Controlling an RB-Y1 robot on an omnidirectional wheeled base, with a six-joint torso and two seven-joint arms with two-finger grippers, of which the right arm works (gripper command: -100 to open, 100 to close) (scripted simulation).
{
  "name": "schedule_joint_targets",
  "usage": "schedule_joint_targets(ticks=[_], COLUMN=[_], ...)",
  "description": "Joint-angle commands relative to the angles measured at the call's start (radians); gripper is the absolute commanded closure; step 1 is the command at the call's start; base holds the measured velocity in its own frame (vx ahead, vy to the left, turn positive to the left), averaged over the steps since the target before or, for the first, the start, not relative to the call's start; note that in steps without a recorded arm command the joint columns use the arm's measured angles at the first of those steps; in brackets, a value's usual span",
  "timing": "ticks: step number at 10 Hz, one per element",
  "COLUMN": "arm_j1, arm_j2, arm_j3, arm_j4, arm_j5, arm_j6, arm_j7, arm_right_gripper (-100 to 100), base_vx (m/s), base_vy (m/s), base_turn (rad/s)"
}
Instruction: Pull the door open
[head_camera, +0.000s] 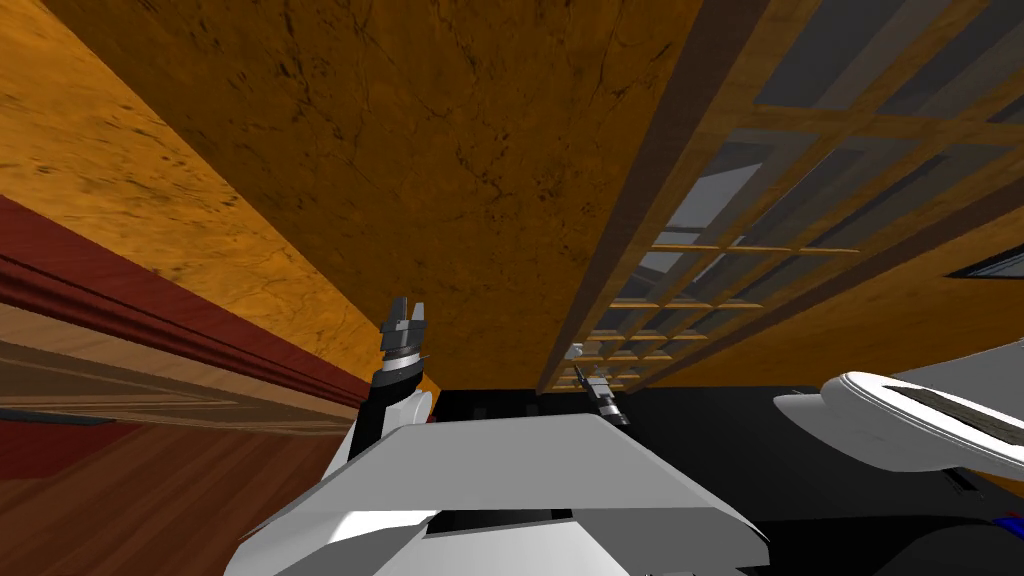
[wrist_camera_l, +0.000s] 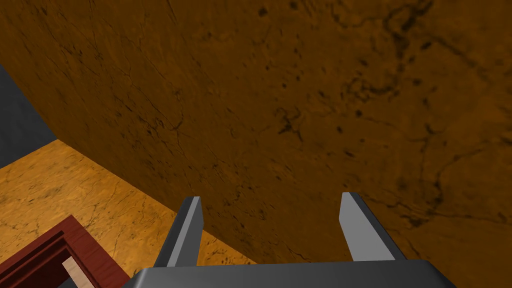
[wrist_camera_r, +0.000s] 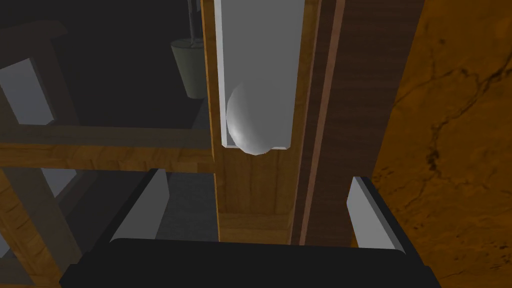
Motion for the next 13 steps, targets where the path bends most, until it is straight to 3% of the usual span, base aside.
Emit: schedule_joint_targets(ticks=[1,3,4,9,13], arm_j1=[-0.015,-0.021,-0.021,-0.021,-0.029], arm_j2=[0.002,0.002,0.002,0.002,0.002], arm_j3=[-0.003,-0.004,-0.004,-0.004,0.012], arm_j4=[0.011,0.018,0.018,0.018,0.019], arm_j5=[-0.003,-0.004,-0.004,-0.004,-0.037], arm_j6=[0.008,0.007,0.007,0.007,0.015], arm_j7=[0.007,0.009,0.009,0.009,-0.072], arm_right_gripper=[-100,-100,100,100,100], base_vx=[0.239,0.171,-0.031,-0.015,-0.059], base_vy=[-0.024,-0.024,0.013,0.000,-0.020], base_turn=[0.039,0.014,-0.004,0.006,0.054])
